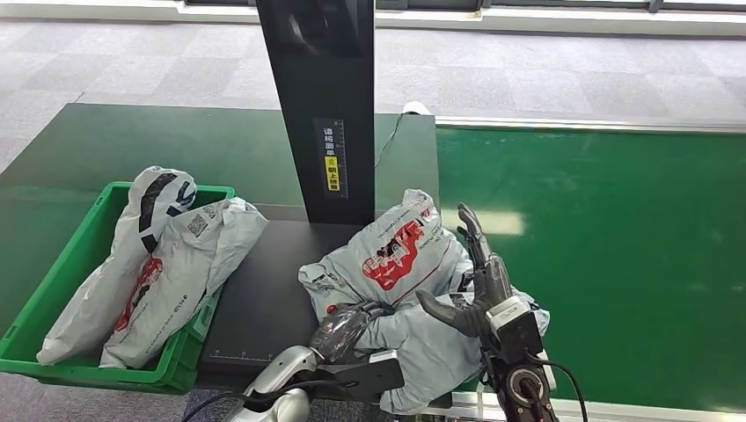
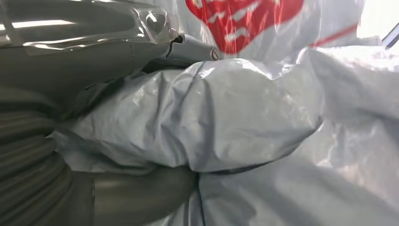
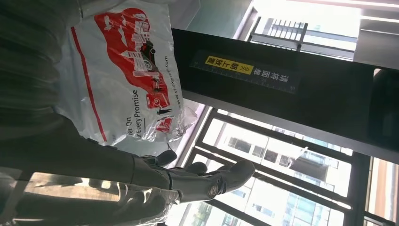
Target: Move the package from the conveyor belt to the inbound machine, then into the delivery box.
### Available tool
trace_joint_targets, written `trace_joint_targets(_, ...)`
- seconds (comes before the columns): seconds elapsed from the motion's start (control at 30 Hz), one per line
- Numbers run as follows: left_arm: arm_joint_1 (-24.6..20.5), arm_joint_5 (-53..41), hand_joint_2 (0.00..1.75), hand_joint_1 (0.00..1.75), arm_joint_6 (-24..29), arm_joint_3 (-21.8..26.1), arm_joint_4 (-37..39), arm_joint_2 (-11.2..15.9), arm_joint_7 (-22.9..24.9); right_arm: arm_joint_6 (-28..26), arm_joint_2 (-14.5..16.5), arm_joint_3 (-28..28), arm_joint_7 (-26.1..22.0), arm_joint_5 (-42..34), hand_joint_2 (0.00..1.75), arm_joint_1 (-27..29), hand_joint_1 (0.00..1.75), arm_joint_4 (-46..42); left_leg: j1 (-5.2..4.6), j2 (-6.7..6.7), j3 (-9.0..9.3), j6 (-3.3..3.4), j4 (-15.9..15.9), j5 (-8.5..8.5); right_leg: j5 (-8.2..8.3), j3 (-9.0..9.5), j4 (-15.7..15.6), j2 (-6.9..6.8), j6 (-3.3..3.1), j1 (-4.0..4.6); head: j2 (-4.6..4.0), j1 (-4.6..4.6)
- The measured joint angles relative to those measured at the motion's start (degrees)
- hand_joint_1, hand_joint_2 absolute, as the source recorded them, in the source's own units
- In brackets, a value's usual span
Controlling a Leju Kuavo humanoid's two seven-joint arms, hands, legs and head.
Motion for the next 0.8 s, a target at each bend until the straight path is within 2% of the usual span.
trace_joint_targets(0.3,4.6,6.4,1.75,1.75,9.1,0.8,-8.6,1.9,-7.8,0.7,0.0,-1.5,-0.2,-1.2,1.75,1.3,0.0,-1.6,0.01,0.12,-0.7,0.0,0.0,0.01,0.02,-0.88,0.0,0.15,-0.02,0.04,0.0,-0.02)
trace_joint_targets(0.8,6.4,7.4,1.75,1.75,10.9,1.6,-12.7,3.0,-9.3,0.8,0.0,-1.9,-0.4,-1.5,1.75,1.5,0.0,-1.9,0.01,0.16,-0.93,-0.01,0.0,0.02,0.03,-1.1,0.0,0.16,-0.02,0.03,0.0,-0.02)
